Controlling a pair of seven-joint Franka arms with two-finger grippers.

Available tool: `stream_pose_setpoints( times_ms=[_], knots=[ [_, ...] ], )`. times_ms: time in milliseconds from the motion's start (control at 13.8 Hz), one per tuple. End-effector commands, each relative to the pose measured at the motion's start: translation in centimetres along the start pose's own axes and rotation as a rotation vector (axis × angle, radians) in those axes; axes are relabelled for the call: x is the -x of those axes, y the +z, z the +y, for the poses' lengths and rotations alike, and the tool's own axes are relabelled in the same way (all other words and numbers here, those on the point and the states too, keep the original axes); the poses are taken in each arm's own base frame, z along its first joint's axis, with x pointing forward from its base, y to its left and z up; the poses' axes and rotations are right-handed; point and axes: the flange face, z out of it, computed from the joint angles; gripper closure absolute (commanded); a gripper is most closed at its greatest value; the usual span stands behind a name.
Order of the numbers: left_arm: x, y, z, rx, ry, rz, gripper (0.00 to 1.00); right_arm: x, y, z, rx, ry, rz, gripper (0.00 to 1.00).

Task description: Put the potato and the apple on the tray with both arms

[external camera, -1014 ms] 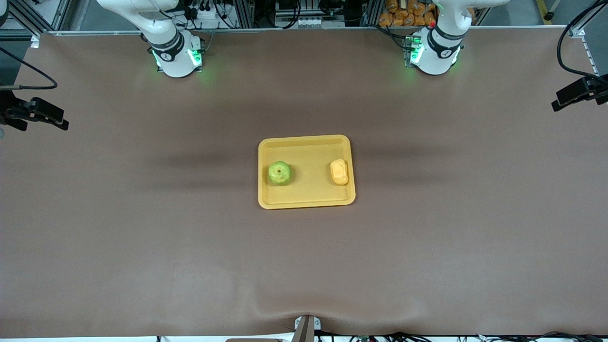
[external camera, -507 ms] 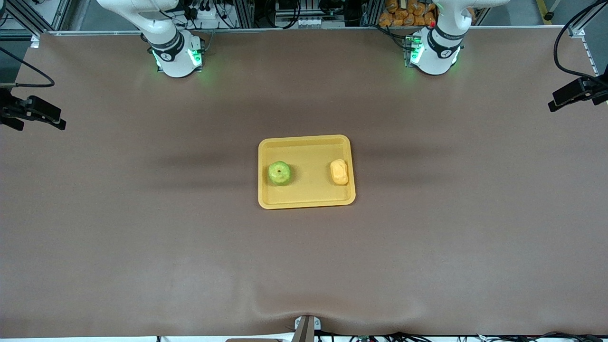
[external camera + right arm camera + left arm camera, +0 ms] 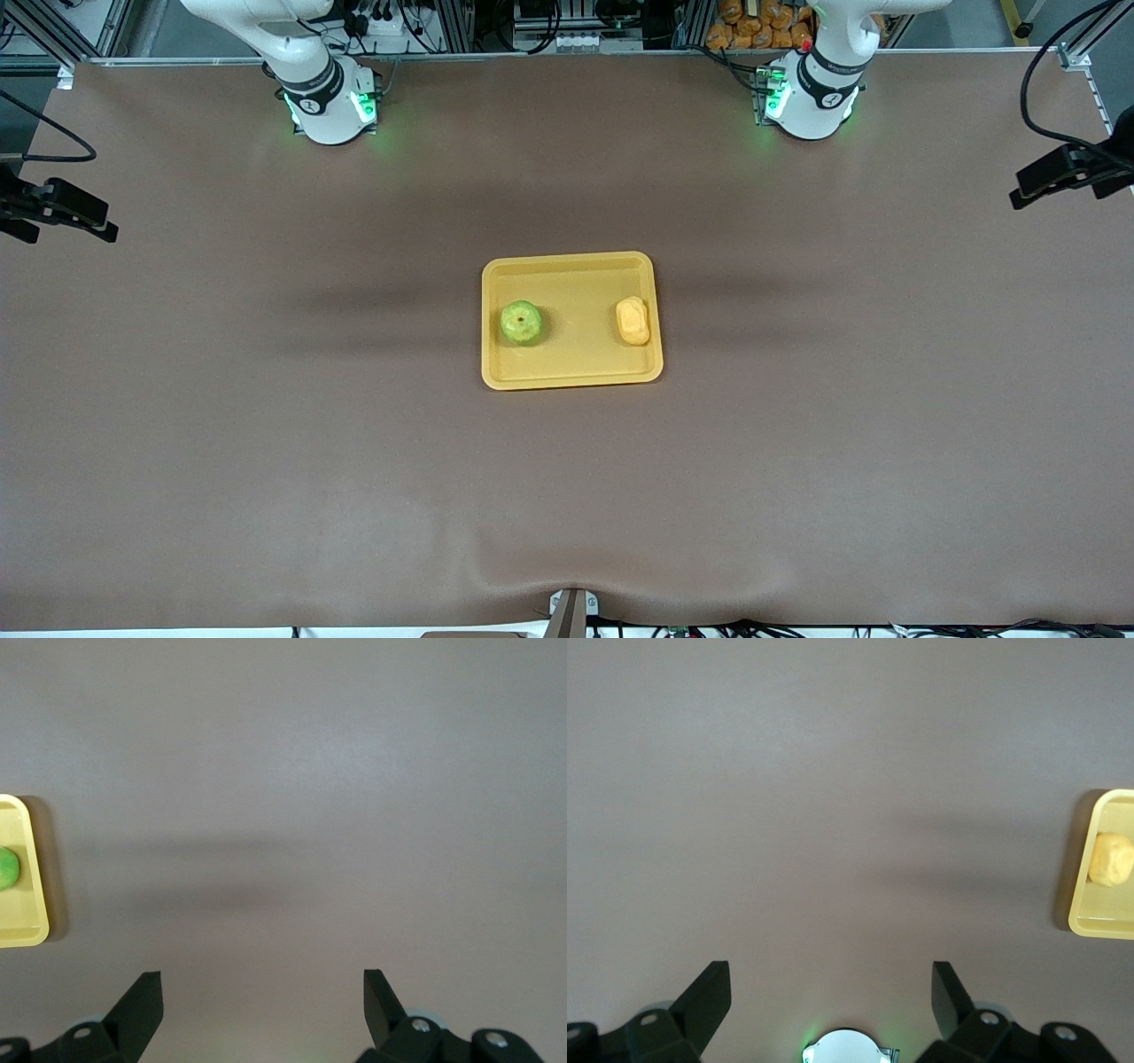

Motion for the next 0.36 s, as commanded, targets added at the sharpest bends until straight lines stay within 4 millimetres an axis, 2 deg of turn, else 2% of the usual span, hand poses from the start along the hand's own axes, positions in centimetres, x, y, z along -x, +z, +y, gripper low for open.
stream_pose_setpoints(
  times_ms=[0, 290],
  knots=[
    [-0.15, -0.48, 1.28, 0.01, 0.005, 0.01, 0.0, -0.39, 0.56, 0.4, -0.013, -0.004, -0.012, 0.0],
    [-0.1, -0.44, 1.73, 0.013, 0.016, 0.009, 0.0, -0.58, 0.58, 0.34, -0.011, -0.006, -0.006, 0.0]
  ],
)
